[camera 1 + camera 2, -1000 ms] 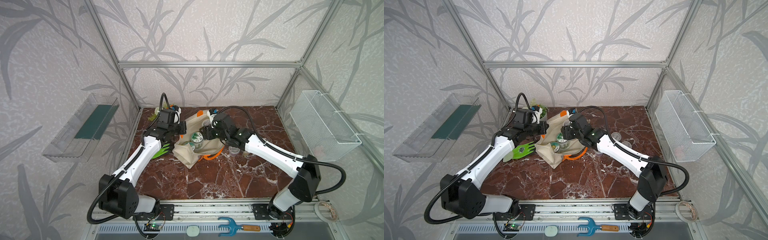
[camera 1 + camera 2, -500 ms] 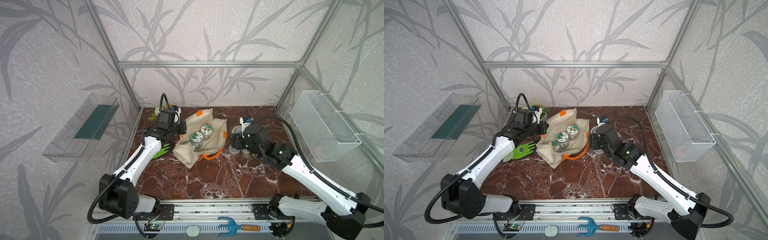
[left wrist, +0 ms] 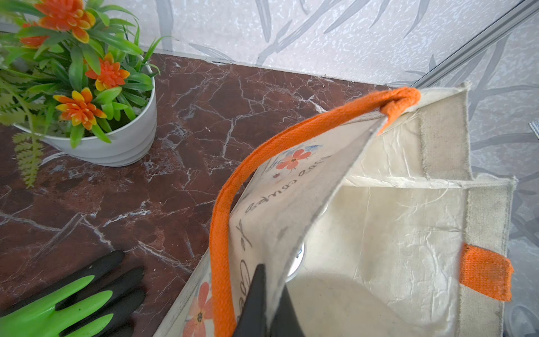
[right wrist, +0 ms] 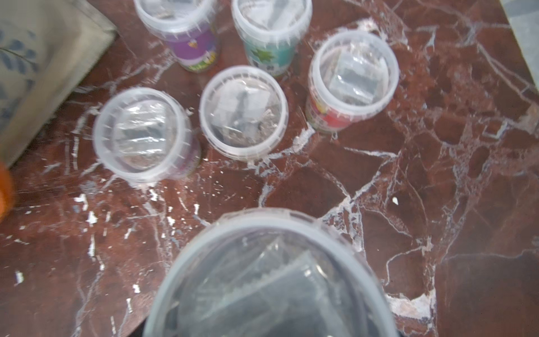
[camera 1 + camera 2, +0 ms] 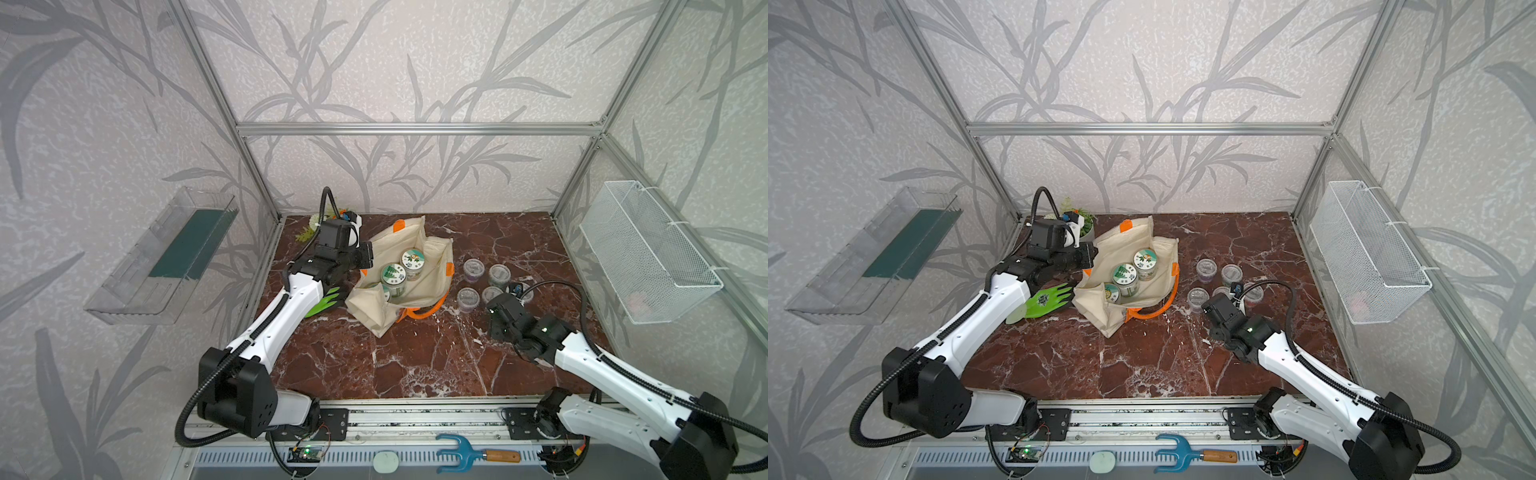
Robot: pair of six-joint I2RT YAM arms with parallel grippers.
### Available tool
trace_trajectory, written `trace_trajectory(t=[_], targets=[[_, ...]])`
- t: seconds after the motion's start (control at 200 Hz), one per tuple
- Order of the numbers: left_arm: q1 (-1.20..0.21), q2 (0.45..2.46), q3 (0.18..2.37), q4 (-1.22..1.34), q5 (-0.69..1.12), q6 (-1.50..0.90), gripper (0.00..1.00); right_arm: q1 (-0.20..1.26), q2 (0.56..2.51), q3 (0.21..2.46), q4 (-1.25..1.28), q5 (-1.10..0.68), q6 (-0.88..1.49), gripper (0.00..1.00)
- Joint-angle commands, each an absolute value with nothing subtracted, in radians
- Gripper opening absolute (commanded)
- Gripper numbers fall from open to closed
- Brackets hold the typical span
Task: Take out the seed jars from the canvas bag
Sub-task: Place the seed jar at the center of the board.
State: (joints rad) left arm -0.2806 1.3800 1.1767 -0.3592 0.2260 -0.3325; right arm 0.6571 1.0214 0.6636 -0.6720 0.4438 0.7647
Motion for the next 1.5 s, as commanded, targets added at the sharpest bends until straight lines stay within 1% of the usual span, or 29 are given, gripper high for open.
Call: trace_trajectory(t=[0.0, 0.315, 0.48, 0.675, 0.81, 0.93, 1.045, 1.125, 1.365, 1.495], targets=[[-0.283, 1.354, 1.173, -0.325, 0.211, -0.332, 0.0, 0.647, 1.04, 0.625, -0.556, 0.448, 0.82, 0.65], [-0.283, 1.348, 1.175, -0.336, 0.207, -0.33, 0.0, 0.643, 1.153, 0.542, -0.355, 0.452, 0.83, 0.65], [-0.282, 1.346, 1.174, -0.337, 0.206, -0.33, 0.0, 0.644, 1.205, 0.492, -0.195, 0.419, 0.809, 0.65], [-0.282, 1.35, 1.177, -0.336, 0.209, -0.333, 0.0, 0.643, 1.271, 0.476, -0.113, 0.413, 0.813, 0.66], [-0.282, 1.35, 1.177, -0.336, 0.207, -0.331, 0.0, 0.641, 1.301, 0.476, -0.112, 0.399, 0.831, 0.69], [-0.282, 1.35, 1.175, -0.337, 0.206, -0.331, 0.0, 0.641, 1.302, 0.481, -0.14, 0.402, 0.846, 0.81], [-0.282, 1.351, 1.182, -0.34, 0.205, -0.329, 0.0, 0.63, 1.266, 0.496, -0.188, 0.394, 0.844, 0.94], [-0.282, 1.353, 1.185, -0.343, 0.207, -0.328, 0.0, 0.618, 1.217, 0.512, -0.253, 0.393, 0.845, 1.0], [-0.282, 1.352, 1.18, -0.333, 0.208, -0.328, 0.0, 0.574, 1.01, 0.639, -0.465, 0.4, 0.784, 0.99], [-0.283, 1.347, 1.177, -0.332, 0.214, -0.328, 0.0, 0.583, 0.975, 0.763, -0.512, 0.382, 0.718, 0.99]])
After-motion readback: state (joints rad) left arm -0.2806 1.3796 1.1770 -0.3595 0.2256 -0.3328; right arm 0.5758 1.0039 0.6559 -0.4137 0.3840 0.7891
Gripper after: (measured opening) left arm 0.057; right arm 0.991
